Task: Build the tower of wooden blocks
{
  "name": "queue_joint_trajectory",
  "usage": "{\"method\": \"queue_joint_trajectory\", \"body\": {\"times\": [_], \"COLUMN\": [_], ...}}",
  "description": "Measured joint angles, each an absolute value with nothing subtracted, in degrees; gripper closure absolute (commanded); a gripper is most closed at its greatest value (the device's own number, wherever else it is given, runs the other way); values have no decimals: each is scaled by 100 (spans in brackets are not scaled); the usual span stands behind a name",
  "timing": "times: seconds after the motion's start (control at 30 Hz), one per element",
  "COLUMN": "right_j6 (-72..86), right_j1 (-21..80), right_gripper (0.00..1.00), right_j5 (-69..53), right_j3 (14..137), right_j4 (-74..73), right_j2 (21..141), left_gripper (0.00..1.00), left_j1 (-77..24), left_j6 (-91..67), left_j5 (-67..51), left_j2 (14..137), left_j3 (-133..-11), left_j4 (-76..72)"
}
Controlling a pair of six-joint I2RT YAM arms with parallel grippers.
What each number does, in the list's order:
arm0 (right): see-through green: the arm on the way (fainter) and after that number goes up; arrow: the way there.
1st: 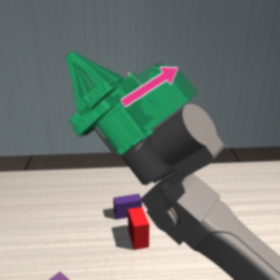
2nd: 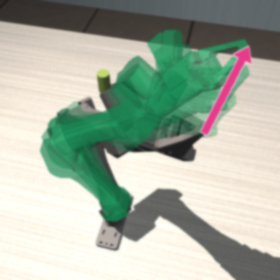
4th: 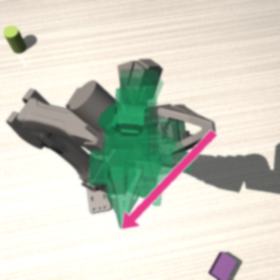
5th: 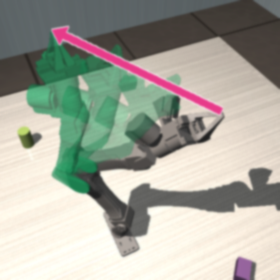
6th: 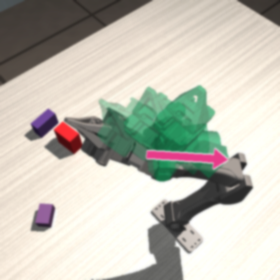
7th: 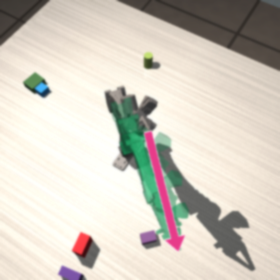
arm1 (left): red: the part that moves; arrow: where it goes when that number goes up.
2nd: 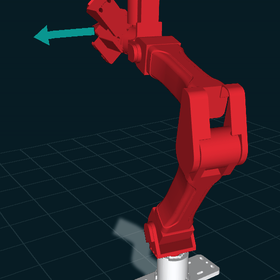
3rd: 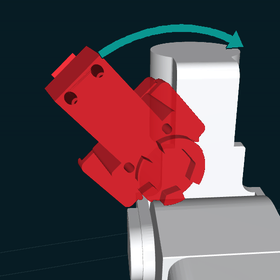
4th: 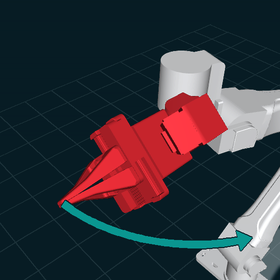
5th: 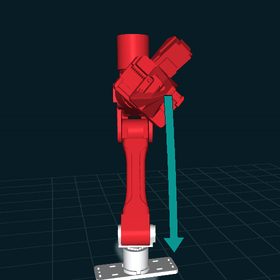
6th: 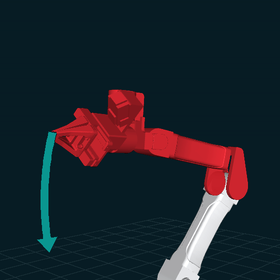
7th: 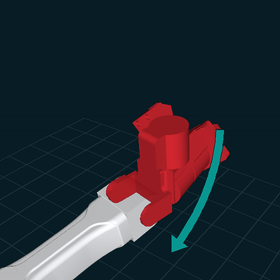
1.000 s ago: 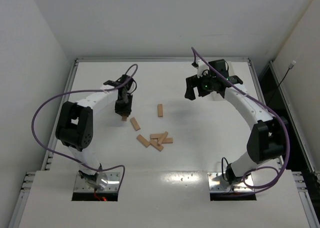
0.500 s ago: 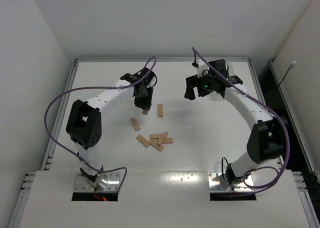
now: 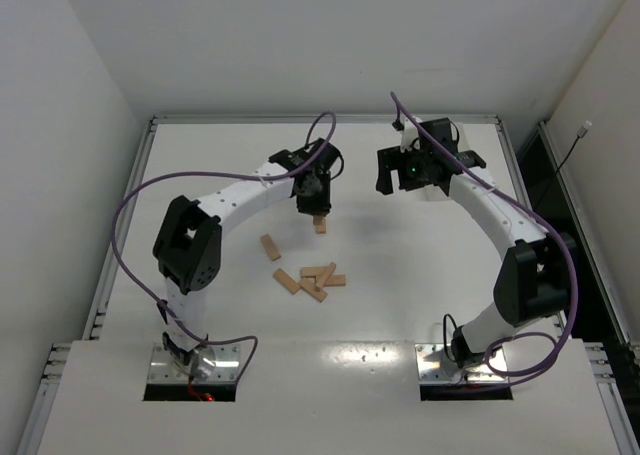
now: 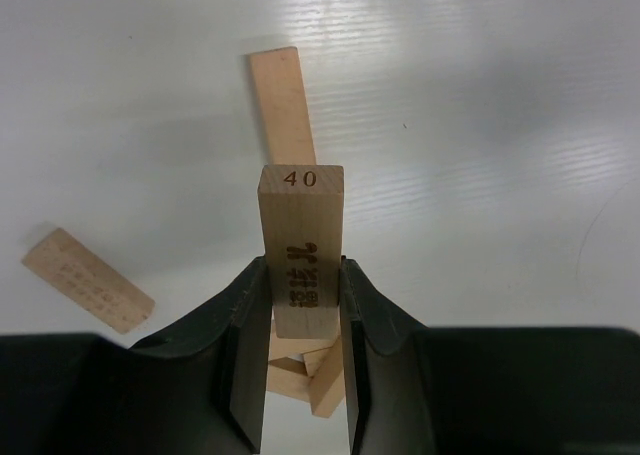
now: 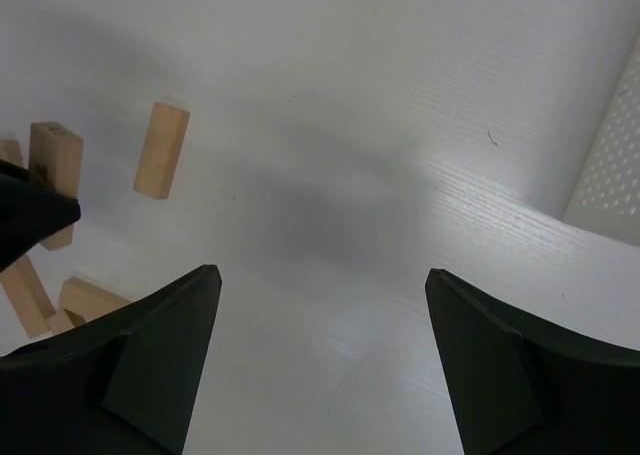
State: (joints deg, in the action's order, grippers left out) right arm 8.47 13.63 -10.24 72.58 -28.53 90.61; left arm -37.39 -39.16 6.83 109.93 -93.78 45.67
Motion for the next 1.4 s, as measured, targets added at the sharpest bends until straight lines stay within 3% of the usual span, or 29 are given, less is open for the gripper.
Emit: {"method": "queue_joint_trajectory", "body": {"times": [1.4], "right_j6": [1149], "right_j1": [1170], "right_gripper": [23], "right_j5": [-1282], "right_j3": [7234], "right_j4": [-2740], "right_j2": [9273], "left_gripper": [100], "left_j1": [-3859], "left_j6": [-4274], "left_j5": [1444], "left_j2": [12265], "left_j3": [-10036], "left_j4": [4451]}}
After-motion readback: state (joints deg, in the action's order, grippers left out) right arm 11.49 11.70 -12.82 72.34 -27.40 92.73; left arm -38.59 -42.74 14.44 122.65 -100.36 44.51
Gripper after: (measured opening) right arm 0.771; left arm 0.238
